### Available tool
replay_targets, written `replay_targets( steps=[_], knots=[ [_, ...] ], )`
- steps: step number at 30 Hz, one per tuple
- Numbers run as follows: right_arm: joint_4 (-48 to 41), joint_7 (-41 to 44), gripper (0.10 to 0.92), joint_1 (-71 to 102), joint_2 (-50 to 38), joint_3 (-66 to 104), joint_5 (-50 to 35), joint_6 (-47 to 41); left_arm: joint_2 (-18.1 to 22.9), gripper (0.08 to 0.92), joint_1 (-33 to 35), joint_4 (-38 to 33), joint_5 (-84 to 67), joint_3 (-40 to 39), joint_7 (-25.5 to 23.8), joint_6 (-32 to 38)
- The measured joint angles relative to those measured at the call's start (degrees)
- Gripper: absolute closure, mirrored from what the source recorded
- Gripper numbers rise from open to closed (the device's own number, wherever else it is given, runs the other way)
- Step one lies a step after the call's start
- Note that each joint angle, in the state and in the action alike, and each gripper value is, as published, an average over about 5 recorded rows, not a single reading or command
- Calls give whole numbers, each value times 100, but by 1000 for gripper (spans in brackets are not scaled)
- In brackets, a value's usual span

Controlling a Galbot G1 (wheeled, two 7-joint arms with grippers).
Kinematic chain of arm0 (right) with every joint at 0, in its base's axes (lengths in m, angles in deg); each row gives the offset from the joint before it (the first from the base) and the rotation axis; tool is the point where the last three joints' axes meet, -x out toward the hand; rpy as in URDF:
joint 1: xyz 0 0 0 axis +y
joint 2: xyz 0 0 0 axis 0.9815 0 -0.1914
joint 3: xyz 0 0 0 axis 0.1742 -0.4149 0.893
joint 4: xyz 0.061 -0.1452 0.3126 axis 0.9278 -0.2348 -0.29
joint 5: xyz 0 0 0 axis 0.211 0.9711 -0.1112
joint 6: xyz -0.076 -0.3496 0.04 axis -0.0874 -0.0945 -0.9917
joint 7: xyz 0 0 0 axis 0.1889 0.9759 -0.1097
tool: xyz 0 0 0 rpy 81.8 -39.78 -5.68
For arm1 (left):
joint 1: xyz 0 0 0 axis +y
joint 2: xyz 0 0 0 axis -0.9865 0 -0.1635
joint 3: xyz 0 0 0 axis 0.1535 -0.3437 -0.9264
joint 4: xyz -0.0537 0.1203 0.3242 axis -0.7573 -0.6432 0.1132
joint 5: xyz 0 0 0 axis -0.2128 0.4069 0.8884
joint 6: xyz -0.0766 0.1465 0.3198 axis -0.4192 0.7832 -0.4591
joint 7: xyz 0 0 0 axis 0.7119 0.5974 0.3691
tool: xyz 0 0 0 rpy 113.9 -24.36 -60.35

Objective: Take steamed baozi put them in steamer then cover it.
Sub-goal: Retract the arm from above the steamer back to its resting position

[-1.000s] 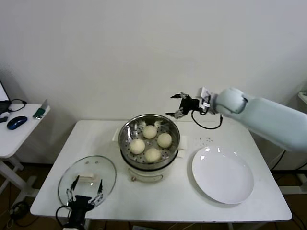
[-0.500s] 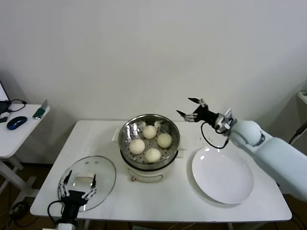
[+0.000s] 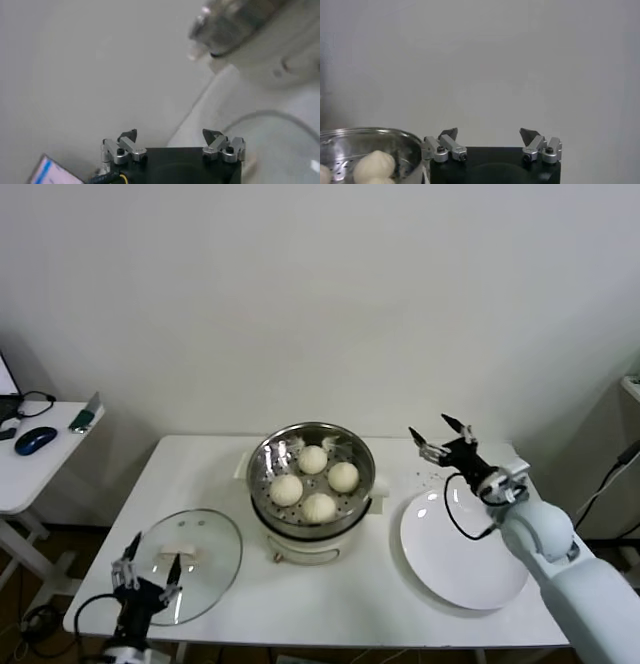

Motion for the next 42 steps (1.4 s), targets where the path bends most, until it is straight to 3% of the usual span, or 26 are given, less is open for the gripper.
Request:
replay_targets(
  steps=[15, 42],
  knots=[
    [233, 76, 203, 1714, 894, 1525, 452, 10, -8, 177, -519, 942, 3015, -54, 157, 88],
    [155, 301, 203, 2492, 1281, 2181, 899, 224, -144, 177, -1639, 2426, 3825, -178, 520, 304]
  ],
)
